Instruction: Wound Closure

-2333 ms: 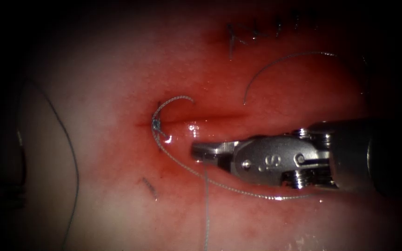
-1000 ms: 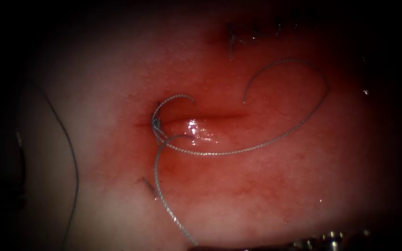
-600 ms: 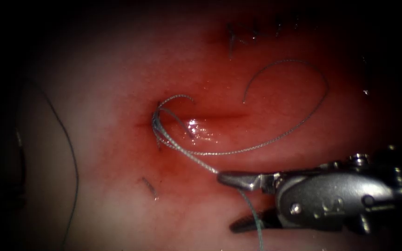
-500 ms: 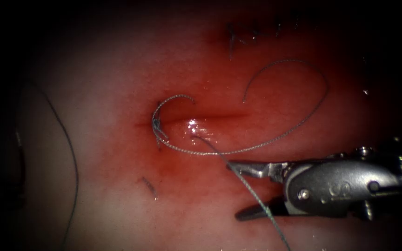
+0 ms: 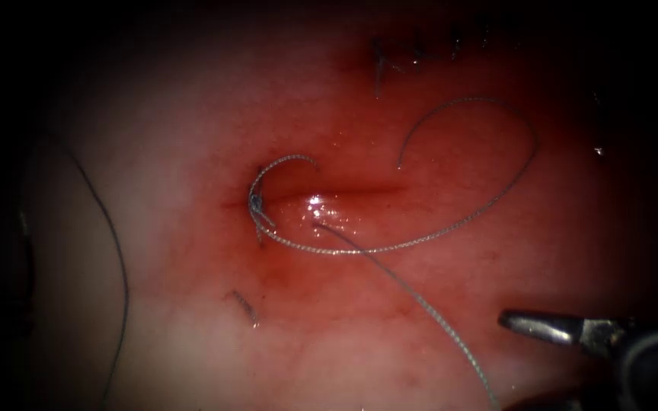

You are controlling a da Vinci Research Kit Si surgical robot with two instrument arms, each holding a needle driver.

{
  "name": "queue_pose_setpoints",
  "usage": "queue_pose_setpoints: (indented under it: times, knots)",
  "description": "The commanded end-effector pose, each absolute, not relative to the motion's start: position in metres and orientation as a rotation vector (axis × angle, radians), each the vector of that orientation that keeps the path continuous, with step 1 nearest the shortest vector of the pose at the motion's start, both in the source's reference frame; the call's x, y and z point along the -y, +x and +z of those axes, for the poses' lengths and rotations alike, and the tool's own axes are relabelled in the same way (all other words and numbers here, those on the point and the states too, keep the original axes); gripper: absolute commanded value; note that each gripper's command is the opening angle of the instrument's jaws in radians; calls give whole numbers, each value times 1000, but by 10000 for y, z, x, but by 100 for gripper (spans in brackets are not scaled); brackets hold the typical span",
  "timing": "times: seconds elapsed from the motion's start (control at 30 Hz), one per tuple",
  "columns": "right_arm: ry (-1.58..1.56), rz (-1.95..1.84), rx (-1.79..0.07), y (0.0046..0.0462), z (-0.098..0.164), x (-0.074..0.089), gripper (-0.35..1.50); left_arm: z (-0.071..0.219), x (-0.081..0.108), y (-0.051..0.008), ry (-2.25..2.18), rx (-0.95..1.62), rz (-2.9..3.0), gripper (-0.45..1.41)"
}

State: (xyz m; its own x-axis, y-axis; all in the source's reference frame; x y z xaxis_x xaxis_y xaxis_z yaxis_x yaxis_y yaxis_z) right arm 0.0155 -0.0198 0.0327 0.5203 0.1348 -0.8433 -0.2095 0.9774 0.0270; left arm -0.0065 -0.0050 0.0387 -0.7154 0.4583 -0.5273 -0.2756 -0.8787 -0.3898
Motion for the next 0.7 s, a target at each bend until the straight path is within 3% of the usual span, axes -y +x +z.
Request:
queue_pose_setpoints:
  times: [0.03, 0.2, 0.43, 0.7]
  knots:
    - [-118, 198, -977, 153, 339, 193, 148, 392, 52, -71, -894, 400, 2557, -45]
    - [-136, 169, -895, 168, 373, 176, 148, 393, 52, -72, -895, 397, 2562, -45]
    - [-131, 226, -988, 198, 400, 154, 148, 393, 52, -72, -895, 397, 2562, -45]
    - [-72, 362, -1023, 257, 447, 123, 130, 393, 53, -73, -893, 394, 2561, -45]
